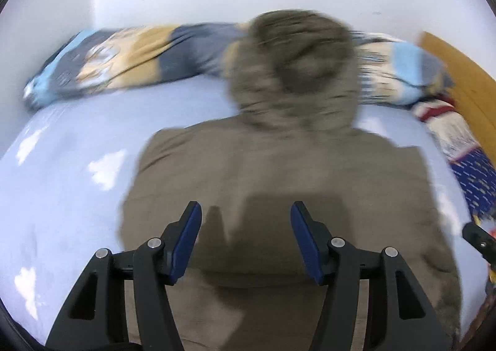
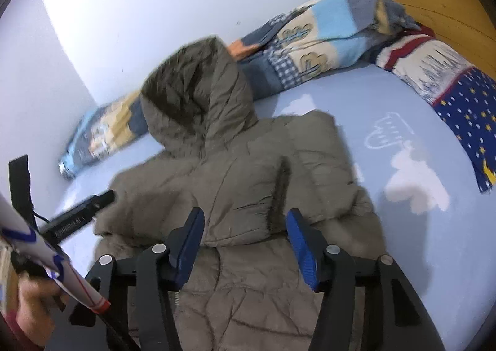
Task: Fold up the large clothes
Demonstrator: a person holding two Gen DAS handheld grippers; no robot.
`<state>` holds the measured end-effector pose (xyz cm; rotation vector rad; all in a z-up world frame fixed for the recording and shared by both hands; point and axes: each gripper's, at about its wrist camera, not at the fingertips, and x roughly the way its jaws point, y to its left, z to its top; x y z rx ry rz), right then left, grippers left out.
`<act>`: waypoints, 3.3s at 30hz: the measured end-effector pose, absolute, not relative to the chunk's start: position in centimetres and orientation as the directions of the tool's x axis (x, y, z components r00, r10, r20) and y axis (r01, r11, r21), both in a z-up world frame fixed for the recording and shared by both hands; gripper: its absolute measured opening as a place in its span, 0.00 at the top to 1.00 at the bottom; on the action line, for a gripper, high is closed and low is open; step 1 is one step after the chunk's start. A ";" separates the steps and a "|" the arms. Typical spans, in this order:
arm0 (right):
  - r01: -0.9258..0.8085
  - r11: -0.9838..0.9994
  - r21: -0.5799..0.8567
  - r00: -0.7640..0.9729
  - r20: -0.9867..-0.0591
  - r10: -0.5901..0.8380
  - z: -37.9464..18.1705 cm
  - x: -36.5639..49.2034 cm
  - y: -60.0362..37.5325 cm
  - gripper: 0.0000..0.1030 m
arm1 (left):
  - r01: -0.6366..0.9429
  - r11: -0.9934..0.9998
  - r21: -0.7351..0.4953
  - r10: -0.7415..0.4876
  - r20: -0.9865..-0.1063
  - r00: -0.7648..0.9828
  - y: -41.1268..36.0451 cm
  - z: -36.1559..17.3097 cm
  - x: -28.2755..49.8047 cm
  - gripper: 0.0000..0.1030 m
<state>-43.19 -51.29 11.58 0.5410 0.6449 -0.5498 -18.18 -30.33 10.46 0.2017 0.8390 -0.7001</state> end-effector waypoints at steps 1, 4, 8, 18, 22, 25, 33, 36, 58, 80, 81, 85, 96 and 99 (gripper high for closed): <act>0.621 0.730 0.287 0.662 -0.690 -0.292 10.9 -42.5 -51.6 0.42 | 0.622 0.776 -0.102 -0.469 -0.754 0.460 -29.6 9.5 -17.1 0.43; 0.627 0.736 0.257 0.634 -0.717 -0.289 9.1 -40.7 -52.5 0.43 | 0.599 0.793 -0.110 -0.446 -0.774 0.449 -28.5 7.4 -15.5 0.43; 0.635 0.737 0.232 0.582 -0.771 -0.258 6.4 -38.9 -53.7 0.43 | 0.591 0.795 -0.140 -0.448 -0.792 0.415 -28.7 5.3 -14.8 0.41; 0.641 0.733 0.226 0.549 -0.803 -0.233 6.3 -38.6 -53.4 0.43 | 0.587 0.800 -0.126 -0.439 -0.789 0.429 -28.0 7.5 -17.5 0.39; 0.584 0.778 0.233 0.617 -0.750 -0.239 9.8 -39.1 -50.3 0.42 | 0.603 0.787 -0.134 -0.469 -0.764 0.443 -25.5 9.9 -21.4 0.39; 0.525 0.814 0.248 0.649 -0.736 -0.195 11.0 -39.5 -47.4 0.42 | 0.587 0.800 -0.129 -0.455 -0.767 0.452 -23.1 11.1 -24.7 0.39; 0.449 0.858 0.252 0.628 -0.771 -0.102 10.4 -42.2 -39.5 0.42 | 0.526 0.842 -0.119 -0.392 -0.806 0.445 -18.4 9.6 -31.2 0.39; 0.466 0.852 0.238 0.589 -0.802 -0.098 8.9 -43.4 -37.3 0.42 | 0.505 0.857 -0.105 -0.356 -0.829 0.431 -17.7 7.6 -32.1 0.39; 0.564 0.805 0.184 0.458 -0.881 -0.119 3.4 -41.1 -40.4 0.39 | 0.574 0.819 0.014 -0.341 -0.793 0.505 -23.7 7.0 -29.6 0.39; 0.621 0.776 0.111 0.449 -0.861 -0.237 3.3 -36.3 -49.2 0.39 | 0.476 0.874 0.101 -0.200 -0.817 0.541 -24.4 5.6 -18.4 0.39; 0.624 0.773 0.118 0.451 -0.862 -0.233 3.3 -36.4 -49.4 0.39 | 0.476 0.874 0.102 -0.199 -0.818 0.540 -24.4 5.5 -18.3 0.39; 0.635 0.760 0.142 0.455 -0.863 -0.218 3.0 -36.8 -49.9 0.39 | 0.483 0.869 0.109 -0.188 -0.830 0.526 -24.4 5.0 -18.1 0.39; 0.663 0.726 0.183 0.481 -0.847 -0.225 5.3 -38.5 -50.3 0.39 | 0.484 0.871 0.087 -0.189 -0.850 0.492 -24.0 5.6 -18.1 0.38; 0.695 0.697 0.175 0.468 -0.846 -0.254 6.0 -39.5 -51.2 0.39 | 0.489 0.869 0.077 -0.212 -0.834 0.509 -23.8 6.9 -18.4 0.38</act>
